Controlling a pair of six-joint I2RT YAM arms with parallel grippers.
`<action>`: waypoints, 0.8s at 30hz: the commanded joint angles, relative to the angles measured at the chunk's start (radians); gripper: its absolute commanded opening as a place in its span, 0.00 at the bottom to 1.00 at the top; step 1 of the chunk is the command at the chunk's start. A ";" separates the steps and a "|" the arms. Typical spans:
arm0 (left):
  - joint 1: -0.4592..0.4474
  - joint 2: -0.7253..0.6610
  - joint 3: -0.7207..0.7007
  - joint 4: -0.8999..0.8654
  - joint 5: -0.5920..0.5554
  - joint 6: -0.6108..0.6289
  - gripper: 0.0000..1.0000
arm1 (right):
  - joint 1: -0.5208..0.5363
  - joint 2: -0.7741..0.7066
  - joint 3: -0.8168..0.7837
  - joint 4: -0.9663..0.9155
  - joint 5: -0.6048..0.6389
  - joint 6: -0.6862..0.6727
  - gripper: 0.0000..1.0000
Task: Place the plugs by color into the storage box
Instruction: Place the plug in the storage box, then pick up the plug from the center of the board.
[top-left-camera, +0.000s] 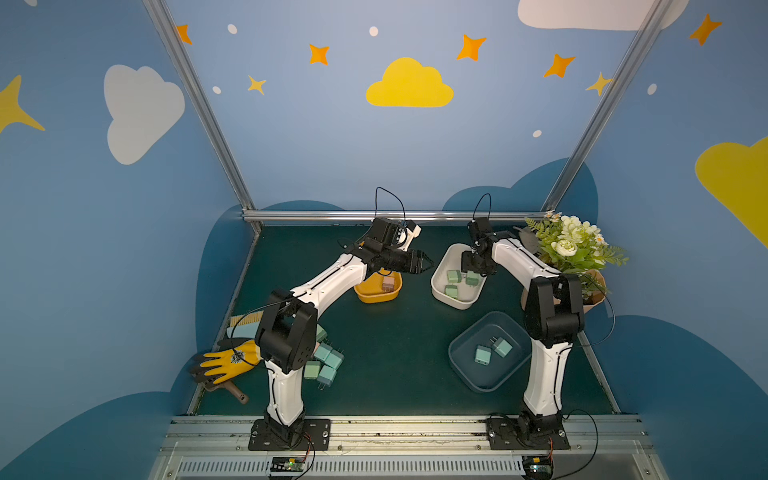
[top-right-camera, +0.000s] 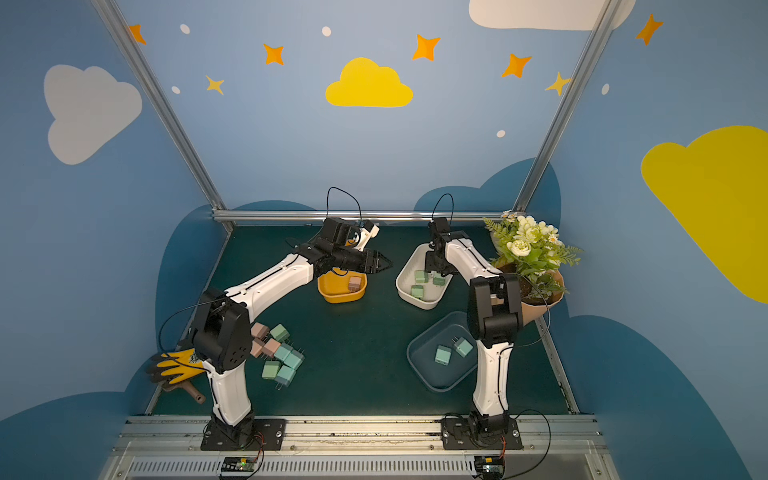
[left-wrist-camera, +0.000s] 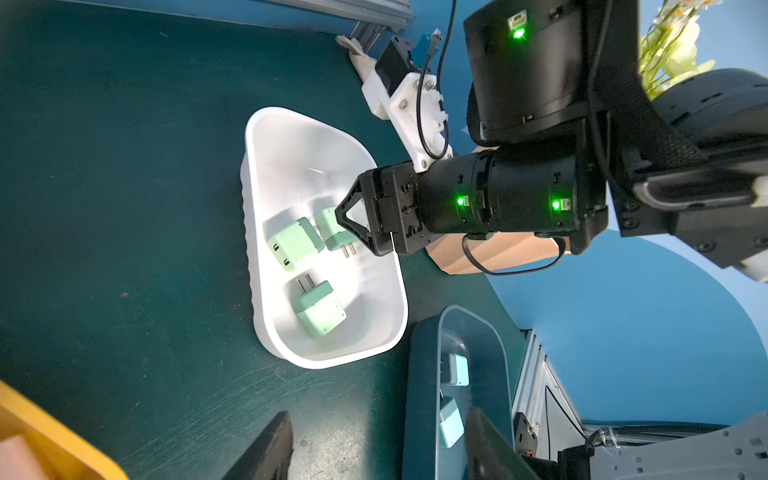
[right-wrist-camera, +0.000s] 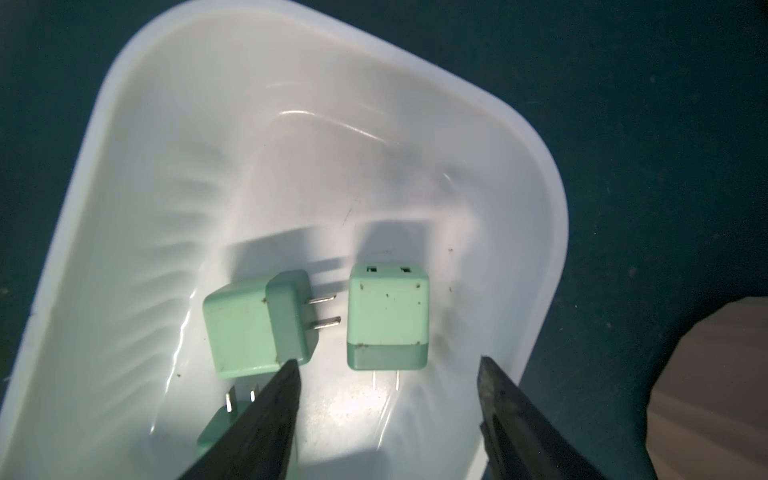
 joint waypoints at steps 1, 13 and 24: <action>0.000 -0.005 0.041 -0.045 -0.025 0.000 0.66 | 0.003 -0.006 0.039 -0.048 -0.027 0.008 0.69; 0.000 -0.141 -0.071 -0.113 -0.115 -0.108 0.66 | 0.117 -0.110 0.043 -0.100 -0.033 0.002 0.69; 0.000 -0.419 -0.344 -0.184 -0.223 -0.050 0.67 | 0.327 -0.284 -0.155 -0.042 -0.133 0.038 0.69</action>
